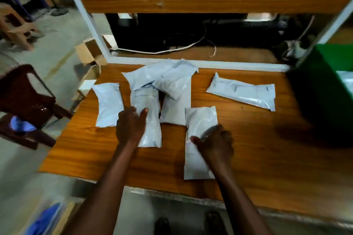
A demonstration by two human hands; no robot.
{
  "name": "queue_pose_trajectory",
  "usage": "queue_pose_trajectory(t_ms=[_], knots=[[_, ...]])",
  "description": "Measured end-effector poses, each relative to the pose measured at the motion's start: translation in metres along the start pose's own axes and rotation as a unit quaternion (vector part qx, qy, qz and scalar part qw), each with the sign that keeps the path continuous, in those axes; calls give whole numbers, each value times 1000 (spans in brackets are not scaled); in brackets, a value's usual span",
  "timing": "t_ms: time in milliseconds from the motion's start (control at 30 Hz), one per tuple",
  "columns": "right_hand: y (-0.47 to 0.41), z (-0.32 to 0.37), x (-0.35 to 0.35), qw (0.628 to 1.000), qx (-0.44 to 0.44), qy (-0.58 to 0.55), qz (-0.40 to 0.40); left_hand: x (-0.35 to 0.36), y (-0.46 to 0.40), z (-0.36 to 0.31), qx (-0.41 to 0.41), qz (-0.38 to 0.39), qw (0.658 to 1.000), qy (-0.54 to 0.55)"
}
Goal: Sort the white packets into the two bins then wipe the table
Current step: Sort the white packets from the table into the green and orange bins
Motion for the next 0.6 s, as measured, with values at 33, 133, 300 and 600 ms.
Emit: queue_pose_trajectory(t_ms=[33, 133, 300, 600], knots=[[2, 1, 1, 1000, 25, -3, 0, 2, -3, 0, -1, 18, 1000, 19], [6, 5, 1, 997, 63, -33, 2, 4, -6, -2, -12, 64, 996, 67], [20, 9, -10, 994, 46, -104, -5, 3, -6, -3, -19, 102, 991, 85], [32, 1, -30, 966, -22, -256, -14, 0, 8, 2, -57, 140, 937, 314]])
Point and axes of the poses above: each hand's wrist, its own y-axis away from the middle knuckle, its own x-axis out of the palm, z = x × y, the point moved 7 cm from there along -y, towards the middle knuckle, and after that the axes turned 9 degrees about x, right-handed, at the moved point
